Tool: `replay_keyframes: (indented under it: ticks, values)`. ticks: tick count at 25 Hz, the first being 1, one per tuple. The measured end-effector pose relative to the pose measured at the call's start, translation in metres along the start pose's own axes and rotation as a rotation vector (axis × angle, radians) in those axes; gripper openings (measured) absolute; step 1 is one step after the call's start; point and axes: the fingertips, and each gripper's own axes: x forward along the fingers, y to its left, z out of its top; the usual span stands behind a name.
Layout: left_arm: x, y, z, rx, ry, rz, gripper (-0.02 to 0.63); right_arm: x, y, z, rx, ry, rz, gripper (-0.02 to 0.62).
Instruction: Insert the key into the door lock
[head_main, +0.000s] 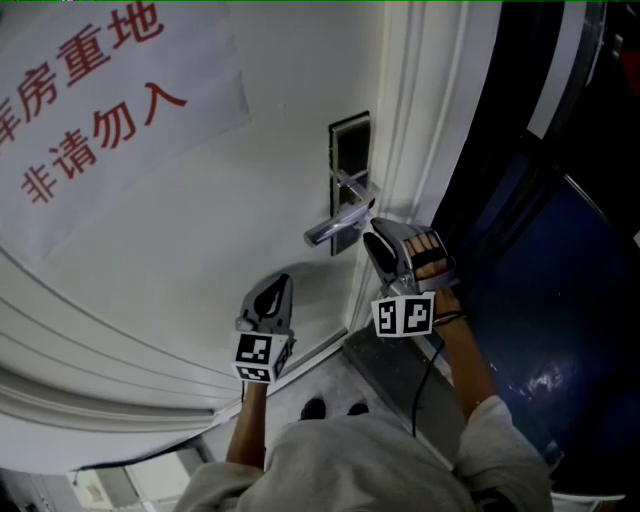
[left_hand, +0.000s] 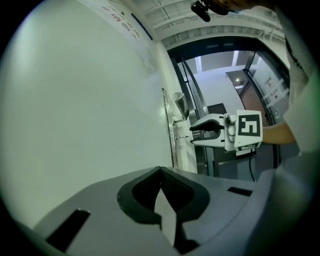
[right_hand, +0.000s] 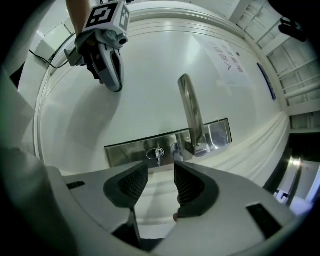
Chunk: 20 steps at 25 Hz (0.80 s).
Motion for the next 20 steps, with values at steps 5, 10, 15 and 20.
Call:
replay_keyframes:
  ticks: [5, 10, 15, 20]
  values:
    - [0.011, -0.012, 0.004, 0.004, -0.008, -0.04, 0.017, -0.018, 0.007, -0.017, 0.062, 0.034, -0.004, 0.137]
    - [0.02, -0.025, 0.004, 0.007, -0.005, -0.073, 0.018, -0.036, 0.014, -0.033, 0.21, 0.066, 0.001, 0.069]
    - [0.024, -0.033, 0.001, 0.008, 0.003, -0.098, 0.018, -0.047, 0.027, -0.042, 0.332, 0.094, 0.038, 0.023]
    - [0.027, -0.038, 0.002, 0.006, -0.001, -0.114, 0.017, -0.055, 0.026, -0.043, 0.474, 0.098, 0.019, 0.021]
